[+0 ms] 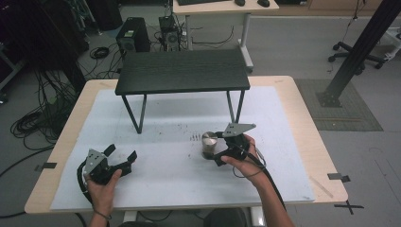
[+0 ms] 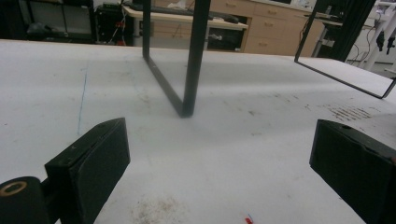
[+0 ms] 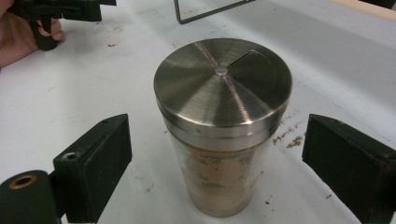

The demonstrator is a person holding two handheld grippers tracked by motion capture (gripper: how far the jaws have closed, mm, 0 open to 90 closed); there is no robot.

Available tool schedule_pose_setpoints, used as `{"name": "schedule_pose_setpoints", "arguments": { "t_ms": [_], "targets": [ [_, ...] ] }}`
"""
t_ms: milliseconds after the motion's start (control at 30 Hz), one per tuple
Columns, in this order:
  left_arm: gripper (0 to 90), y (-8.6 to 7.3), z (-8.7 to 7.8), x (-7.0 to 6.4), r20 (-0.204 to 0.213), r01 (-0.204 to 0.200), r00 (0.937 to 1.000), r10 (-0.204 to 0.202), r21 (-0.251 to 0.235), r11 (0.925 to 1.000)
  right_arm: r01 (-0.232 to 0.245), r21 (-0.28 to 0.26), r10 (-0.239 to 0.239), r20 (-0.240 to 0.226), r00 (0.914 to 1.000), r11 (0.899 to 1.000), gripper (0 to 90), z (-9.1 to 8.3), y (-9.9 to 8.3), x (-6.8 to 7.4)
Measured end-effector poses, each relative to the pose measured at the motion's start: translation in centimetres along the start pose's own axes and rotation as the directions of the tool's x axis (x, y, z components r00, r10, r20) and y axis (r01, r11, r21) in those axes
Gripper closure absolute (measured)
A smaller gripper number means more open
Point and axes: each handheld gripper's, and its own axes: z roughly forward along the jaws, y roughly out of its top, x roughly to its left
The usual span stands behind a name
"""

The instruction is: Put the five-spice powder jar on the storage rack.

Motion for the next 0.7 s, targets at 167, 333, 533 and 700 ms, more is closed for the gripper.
{"name": "schedule_pose_setpoints", "arguments": {
  "t_ms": [167,333,533,700],
  "targets": [
    [5.3,0.0,0.0,0.01,0.001,0.001,1.0,-0.001,0.0,1.0,0.001,0.001,-0.001,0.0,1.0,1.0,8.7,0.04,0.0,0.02],
    [5.3,0.0,0.0,0.02,0.0,0.001,1.0,-0.001,-0.001,1.0,0.002,0.002,-0.002,0.004,1.0,1.0,9.0,0.06,-0.02,-0.01],
    [5.3,0.0,-0.01,0.01,0.0,0.001,1.0,-0.001,-0.001,1.0,0.008,0.007,-0.008,0.014,0.9999,1.0,13.3,0.14,-0.02,0.03],
    [5.3,0.0,-0.01,0.01,0.0,0.001,1.0,-0.001,-0.001,1.0,0.013,0.009,-0.013,0.027,0.9996,1.0,17.4,0.18,-0.03,0.0]
  ]
}}
